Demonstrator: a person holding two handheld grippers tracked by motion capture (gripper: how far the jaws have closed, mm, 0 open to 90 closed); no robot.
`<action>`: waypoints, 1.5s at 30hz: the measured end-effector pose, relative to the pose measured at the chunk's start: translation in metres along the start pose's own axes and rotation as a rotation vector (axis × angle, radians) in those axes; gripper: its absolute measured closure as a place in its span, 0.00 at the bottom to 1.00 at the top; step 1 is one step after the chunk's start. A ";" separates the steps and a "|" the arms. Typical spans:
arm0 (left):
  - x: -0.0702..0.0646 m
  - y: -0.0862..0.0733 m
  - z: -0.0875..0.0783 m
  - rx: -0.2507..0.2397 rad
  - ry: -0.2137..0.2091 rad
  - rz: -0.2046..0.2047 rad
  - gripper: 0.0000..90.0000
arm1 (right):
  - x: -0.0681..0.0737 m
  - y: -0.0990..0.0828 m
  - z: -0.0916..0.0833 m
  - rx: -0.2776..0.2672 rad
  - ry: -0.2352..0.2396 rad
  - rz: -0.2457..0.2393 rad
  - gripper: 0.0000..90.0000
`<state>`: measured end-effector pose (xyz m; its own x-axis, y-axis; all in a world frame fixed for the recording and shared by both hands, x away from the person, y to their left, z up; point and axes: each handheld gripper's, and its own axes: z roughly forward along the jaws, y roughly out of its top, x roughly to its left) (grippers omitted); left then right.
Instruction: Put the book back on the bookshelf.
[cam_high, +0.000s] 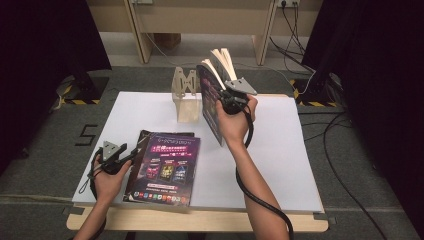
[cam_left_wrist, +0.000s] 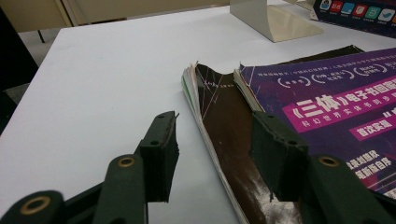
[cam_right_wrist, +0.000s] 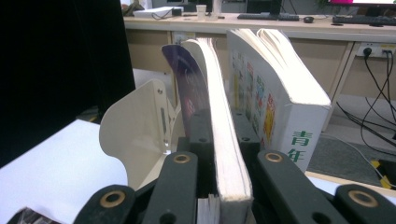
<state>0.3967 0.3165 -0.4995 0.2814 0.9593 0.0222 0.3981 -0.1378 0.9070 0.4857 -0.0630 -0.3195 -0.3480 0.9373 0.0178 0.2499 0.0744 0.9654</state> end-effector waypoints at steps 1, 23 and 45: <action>0.000 0.000 0.000 0.000 0.000 -0.001 0.57 | 0.000 -0.001 0.000 -0.006 0.000 0.007 0.92; 0.000 0.000 0.000 -0.005 -0.002 -0.002 0.57 | 0.015 0.008 0.017 -0.100 -0.049 0.006 0.93; 0.000 0.000 0.000 -0.007 -0.004 -0.004 0.57 | 0.023 0.010 0.051 -0.102 -0.096 0.016 0.92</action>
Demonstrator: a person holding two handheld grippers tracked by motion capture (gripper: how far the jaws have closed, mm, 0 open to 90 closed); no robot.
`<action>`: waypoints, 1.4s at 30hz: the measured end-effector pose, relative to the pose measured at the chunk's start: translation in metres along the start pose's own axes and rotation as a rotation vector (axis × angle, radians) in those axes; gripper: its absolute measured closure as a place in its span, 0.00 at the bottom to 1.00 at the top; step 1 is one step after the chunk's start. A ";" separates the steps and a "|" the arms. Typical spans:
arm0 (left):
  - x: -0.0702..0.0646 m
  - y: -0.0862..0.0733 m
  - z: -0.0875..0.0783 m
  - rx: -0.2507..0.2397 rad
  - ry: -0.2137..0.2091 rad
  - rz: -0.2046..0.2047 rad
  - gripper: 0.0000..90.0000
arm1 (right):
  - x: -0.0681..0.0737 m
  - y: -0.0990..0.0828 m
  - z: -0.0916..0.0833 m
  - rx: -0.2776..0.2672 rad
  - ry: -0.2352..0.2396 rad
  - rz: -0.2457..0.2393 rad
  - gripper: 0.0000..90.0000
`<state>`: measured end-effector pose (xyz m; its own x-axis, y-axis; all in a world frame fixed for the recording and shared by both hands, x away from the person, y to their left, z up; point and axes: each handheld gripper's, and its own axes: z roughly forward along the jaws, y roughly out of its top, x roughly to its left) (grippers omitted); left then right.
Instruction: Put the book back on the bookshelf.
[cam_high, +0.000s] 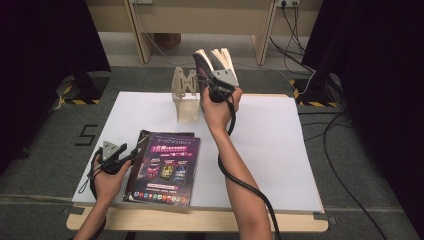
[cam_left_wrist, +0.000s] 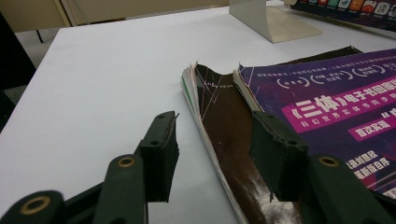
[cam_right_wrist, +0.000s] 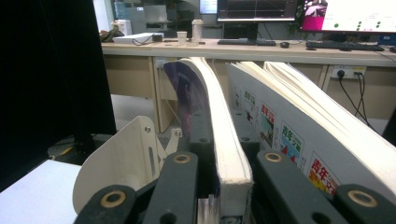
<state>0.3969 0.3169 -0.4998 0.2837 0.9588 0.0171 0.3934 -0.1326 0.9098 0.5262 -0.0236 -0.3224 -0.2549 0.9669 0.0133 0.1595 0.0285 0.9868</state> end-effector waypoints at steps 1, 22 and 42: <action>0.000 0.000 0.000 -0.002 0.001 -0.002 0.57 | 0.000 0.000 0.001 0.001 -0.001 0.002 0.92; -0.001 0.000 0.000 0.005 0.003 0.009 0.57 | -0.007 0.002 -0.004 0.069 0.025 -0.001 0.85; -0.001 0.000 0.000 0.002 0.000 0.005 0.57 | -0.006 0.003 0.002 0.108 0.039 0.011 0.86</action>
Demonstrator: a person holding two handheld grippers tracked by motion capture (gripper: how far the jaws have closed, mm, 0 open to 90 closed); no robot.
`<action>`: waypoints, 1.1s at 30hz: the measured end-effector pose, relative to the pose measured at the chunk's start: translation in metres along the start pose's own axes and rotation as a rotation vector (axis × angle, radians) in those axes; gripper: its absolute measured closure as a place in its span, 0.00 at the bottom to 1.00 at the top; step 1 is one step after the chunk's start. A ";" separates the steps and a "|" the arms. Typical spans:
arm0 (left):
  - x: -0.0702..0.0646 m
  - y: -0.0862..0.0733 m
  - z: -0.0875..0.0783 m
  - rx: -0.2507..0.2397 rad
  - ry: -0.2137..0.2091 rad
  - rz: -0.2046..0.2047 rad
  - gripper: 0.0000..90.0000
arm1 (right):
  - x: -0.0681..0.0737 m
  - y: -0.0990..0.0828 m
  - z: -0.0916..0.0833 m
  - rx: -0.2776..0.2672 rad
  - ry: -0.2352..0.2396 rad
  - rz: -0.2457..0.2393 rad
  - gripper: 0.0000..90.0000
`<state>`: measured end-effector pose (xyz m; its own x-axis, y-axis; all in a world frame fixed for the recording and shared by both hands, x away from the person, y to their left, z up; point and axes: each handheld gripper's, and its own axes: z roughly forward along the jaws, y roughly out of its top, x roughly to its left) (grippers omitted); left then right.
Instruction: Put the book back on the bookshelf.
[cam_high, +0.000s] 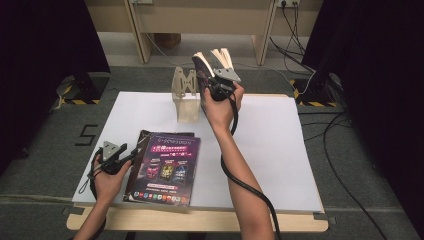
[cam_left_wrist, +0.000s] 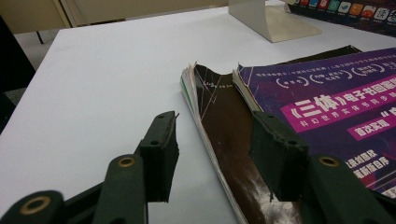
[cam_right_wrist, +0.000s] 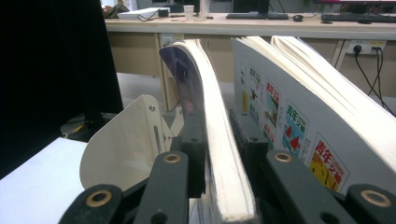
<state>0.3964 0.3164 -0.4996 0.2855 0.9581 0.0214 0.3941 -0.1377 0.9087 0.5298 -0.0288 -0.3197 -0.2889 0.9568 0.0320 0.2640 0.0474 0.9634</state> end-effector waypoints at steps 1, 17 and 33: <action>0.000 0.000 0.000 -0.002 -0.001 -0.001 0.57 | 0.000 0.000 0.000 0.002 0.000 0.000 0.87; 0.000 0.000 0.000 0.003 0.000 0.005 0.57 | -0.001 -0.004 0.000 -0.003 -0.027 -0.006 0.92; 0.000 0.000 0.001 0.000 -0.003 0.000 0.57 | 0.001 0.003 0.013 -0.095 -0.062 0.016 0.93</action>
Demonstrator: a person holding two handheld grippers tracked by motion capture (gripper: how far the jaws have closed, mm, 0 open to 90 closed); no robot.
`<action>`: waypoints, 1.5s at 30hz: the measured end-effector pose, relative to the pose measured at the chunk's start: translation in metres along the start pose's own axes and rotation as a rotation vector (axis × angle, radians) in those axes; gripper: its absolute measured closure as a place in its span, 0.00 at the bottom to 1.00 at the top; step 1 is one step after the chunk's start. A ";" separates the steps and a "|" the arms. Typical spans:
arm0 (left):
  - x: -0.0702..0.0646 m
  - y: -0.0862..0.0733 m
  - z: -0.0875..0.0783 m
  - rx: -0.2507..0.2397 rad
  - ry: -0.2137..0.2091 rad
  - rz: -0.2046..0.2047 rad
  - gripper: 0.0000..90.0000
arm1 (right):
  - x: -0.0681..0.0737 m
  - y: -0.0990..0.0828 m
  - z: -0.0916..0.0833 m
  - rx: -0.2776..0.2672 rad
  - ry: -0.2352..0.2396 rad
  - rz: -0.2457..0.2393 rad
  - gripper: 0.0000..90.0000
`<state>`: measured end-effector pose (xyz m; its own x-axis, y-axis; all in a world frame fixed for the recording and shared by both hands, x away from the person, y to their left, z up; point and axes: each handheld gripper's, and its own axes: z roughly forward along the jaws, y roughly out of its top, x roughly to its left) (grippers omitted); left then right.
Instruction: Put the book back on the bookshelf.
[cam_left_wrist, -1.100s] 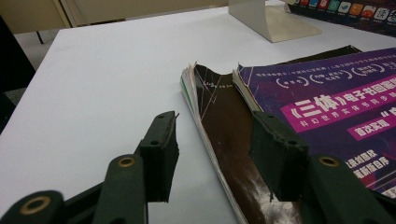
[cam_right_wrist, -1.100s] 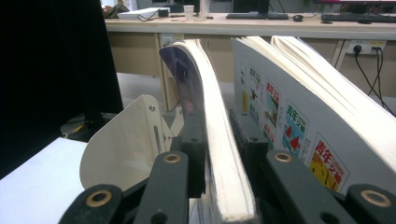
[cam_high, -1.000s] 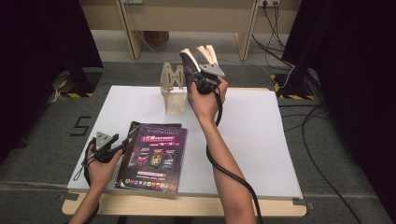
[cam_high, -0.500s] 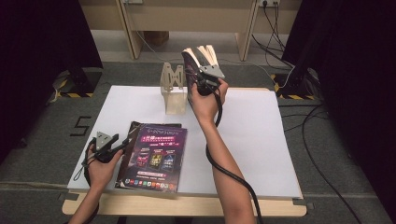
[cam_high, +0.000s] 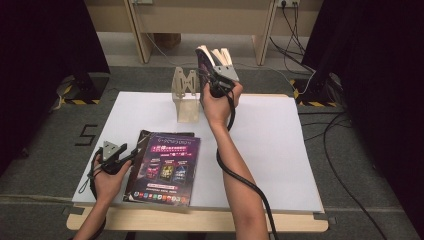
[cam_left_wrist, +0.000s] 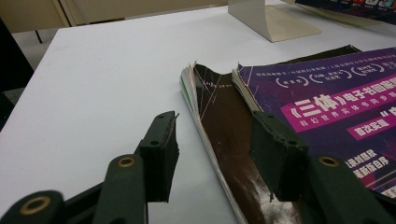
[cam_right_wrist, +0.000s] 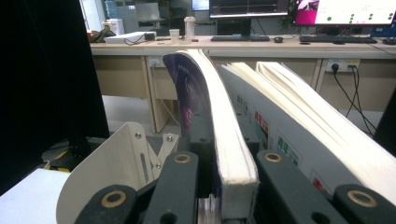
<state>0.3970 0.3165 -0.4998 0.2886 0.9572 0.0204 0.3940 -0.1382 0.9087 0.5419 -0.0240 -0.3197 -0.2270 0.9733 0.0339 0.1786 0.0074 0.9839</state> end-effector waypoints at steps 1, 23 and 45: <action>0.000 0.000 0.000 -0.001 0.000 0.001 0.57 | 0.001 0.001 0.001 0.000 -0.006 0.008 0.93; 0.000 0.000 0.000 0.001 -0.001 0.000 0.57 | 0.009 -0.006 0.023 -0.013 -0.047 0.005 0.93; -0.001 0.000 0.000 0.007 0.001 0.016 0.57 | 0.010 -0.007 0.014 0.031 -0.080 -0.036 0.88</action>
<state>0.3968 0.3153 -0.4996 0.2941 0.9551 0.0351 0.3952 -0.1550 0.9054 0.5517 -0.0116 -0.3286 -0.1566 0.9875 -0.0163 0.2021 0.0482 0.9782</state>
